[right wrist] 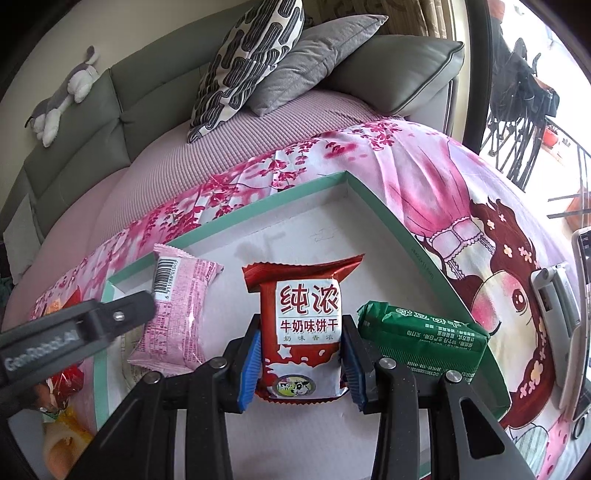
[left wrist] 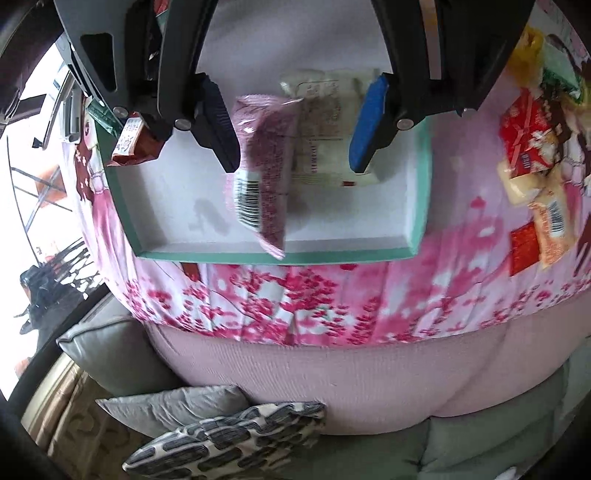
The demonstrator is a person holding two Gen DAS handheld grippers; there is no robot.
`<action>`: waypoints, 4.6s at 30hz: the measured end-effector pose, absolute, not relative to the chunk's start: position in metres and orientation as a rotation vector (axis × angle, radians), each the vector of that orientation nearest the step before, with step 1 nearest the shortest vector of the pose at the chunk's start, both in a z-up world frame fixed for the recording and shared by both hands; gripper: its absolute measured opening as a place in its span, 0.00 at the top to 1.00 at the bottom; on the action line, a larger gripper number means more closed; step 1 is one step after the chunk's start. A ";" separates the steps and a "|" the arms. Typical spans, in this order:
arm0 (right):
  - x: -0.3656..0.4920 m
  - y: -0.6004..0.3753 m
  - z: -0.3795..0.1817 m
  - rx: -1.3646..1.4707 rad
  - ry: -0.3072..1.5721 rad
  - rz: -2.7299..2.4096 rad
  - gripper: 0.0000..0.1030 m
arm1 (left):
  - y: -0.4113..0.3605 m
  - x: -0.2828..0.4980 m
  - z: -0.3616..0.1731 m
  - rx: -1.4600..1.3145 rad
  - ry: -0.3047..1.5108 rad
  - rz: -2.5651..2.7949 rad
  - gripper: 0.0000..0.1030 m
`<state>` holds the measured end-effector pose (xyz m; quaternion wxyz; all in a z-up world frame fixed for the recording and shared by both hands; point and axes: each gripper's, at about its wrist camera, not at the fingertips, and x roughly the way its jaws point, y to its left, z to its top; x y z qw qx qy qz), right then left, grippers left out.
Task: Organize snacks
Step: 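Carry both packets into the white tray and open both tools to release, then move both tools back over the snack pile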
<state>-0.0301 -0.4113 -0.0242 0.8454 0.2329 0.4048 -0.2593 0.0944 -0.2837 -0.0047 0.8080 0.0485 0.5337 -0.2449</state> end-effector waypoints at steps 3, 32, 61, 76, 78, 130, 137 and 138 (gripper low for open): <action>-0.029 -0.410 -0.024 0.483 0.851 -0.549 0.56 | -0.271 0.094 0.002 0.095 1.122 -0.484 0.23; -0.035 -0.387 0.008 0.472 0.744 -0.490 0.00 | -0.167 0.091 -0.007 -0.071 1.115 -0.285 0.15; -0.013 -0.261 0.024 0.233 0.698 -0.231 0.00 | -0.019 0.052 0.029 -0.220 0.899 -0.174 0.15; 0.005 -0.179 0.029 0.188 0.738 -0.003 0.00 | 0.071 0.062 0.016 -0.273 1.031 0.095 0.15; 0.010 -0.172 0.023 0.172 0.778 0.004 0.00 | 0.076 0.063 0.009 -0.291 1.066 0.095 0.15; 0.029 -0.170 -0.023 0.160 0.975 0.028 0.15 | 0.013 0.094 -0.071 -0.430 1.362 -0.086 0.15; 0.028 -0.166 -0.022 0.160 0.976 0.052 0.15 | 0.014 0.086 -0.071 -0.408 1.356 -0.058 0.28; 0.028 -0.164 -0.023 0.155 0.979 0.058 0.15 | 0.013 0.086 -0.070 -0.406 1.355 -0.058 0.28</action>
